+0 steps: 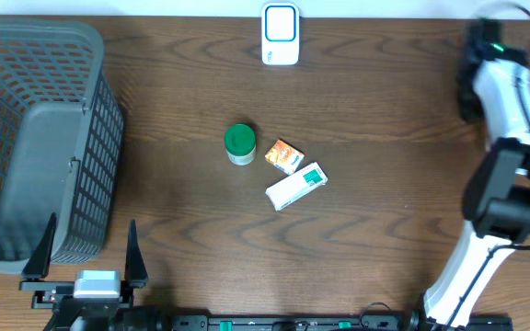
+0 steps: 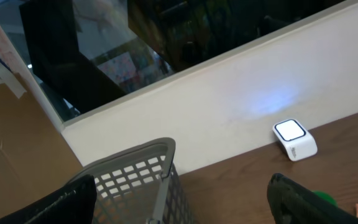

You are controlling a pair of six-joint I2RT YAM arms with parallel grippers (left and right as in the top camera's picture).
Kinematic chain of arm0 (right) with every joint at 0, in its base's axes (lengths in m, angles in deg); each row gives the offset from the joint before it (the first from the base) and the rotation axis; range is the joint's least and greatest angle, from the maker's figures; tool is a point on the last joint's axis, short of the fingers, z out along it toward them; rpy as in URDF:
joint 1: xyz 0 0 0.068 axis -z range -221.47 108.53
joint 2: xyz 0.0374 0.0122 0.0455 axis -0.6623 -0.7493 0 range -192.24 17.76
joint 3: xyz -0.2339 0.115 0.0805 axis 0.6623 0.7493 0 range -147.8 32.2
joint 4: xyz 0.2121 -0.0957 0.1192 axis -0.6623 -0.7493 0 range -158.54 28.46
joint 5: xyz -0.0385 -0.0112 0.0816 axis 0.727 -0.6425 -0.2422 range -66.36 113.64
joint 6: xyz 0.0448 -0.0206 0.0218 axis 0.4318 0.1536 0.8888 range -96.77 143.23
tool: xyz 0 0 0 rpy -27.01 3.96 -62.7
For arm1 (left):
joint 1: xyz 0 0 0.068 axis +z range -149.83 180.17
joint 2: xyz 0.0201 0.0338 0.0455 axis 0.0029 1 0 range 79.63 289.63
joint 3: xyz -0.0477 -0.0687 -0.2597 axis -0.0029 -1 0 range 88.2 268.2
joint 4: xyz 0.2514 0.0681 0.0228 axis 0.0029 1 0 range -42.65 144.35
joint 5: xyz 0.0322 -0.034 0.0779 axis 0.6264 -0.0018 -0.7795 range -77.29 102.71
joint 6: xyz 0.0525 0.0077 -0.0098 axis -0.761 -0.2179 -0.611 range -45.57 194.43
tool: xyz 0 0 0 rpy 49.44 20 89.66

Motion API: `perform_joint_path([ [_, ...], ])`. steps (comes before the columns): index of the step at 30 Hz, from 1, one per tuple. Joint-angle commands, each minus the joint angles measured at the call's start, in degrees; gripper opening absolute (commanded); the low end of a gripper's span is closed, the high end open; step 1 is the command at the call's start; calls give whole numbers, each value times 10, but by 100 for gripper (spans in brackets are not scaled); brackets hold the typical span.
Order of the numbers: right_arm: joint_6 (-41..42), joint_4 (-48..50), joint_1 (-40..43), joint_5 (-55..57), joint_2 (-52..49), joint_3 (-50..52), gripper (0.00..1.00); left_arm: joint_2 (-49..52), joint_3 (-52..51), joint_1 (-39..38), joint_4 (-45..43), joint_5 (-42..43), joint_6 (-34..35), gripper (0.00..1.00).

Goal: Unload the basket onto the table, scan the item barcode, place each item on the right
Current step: 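Lower the right gripper onto the white-green toothpaste box and grasp it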

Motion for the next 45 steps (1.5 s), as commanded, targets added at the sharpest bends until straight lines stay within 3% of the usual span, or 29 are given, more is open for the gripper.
perform_joint_path([
  [1,102,32,91,-1,0,88,1,-5,-1,3,-3,-3,-3,87],
  [5,150,57,161,-29,0,130,1,-5,-1,3,-2,-3,-3,87],
  [6,151,56,176,-50,0,130,15,-5,-1,3,-2,-3,-3,87],
  [8,151,41,194,-104,5,110,61,-5,-1,3,-2,-3,-3,87],
  [9,151,31,197,-135,10,96,90,-5,-1,3,-2,-3,-3,87],
  [10,151,14,198,-174,16,72,99,-5,-1,3,-2,-3,-3,87],
  [18,126,-94,162,-499,87,-103,99,-5,-1,-3,18,-3,-3,87],
  [22,135,-112,92,-516,142,-106,99,-5,-1,-10,28,-3,-3,87],
  [24,207,-143,48,-466,158,-106,99,-5,-1,-10,37,-3,-3,87],
  [25,289,-181,8,-444,163,-106,99,-5,-1,-10,49,-3,-3,87],
  [27,339,-204,-35,-496,161,-104,99,-5,-1,-10,63,-3,-3,87],
  [29,300,-207,-77,-575,157,-101,99,-5,-1,-10,71,-3,-3,87],
  [30,254,-211,-97,-591,155,-100,94,-5,-1,-10,71,-3,-3,87],
  [31,222,-217,-122,-585,152,-98,81,-5,-1,-10,71,-3,-3,87],
  [32,265,-237,-149,-557,150,-93,77,-5,-1,-10,71,-3,-3,87],
  [37,455,-272,-273,-500,148,-5,83,-5,-1,-15,72,-3,-3,87],
  [45,595,-116,-404,-500,148,188,86,-5,-1,-31,83,-3,-3,87],
])
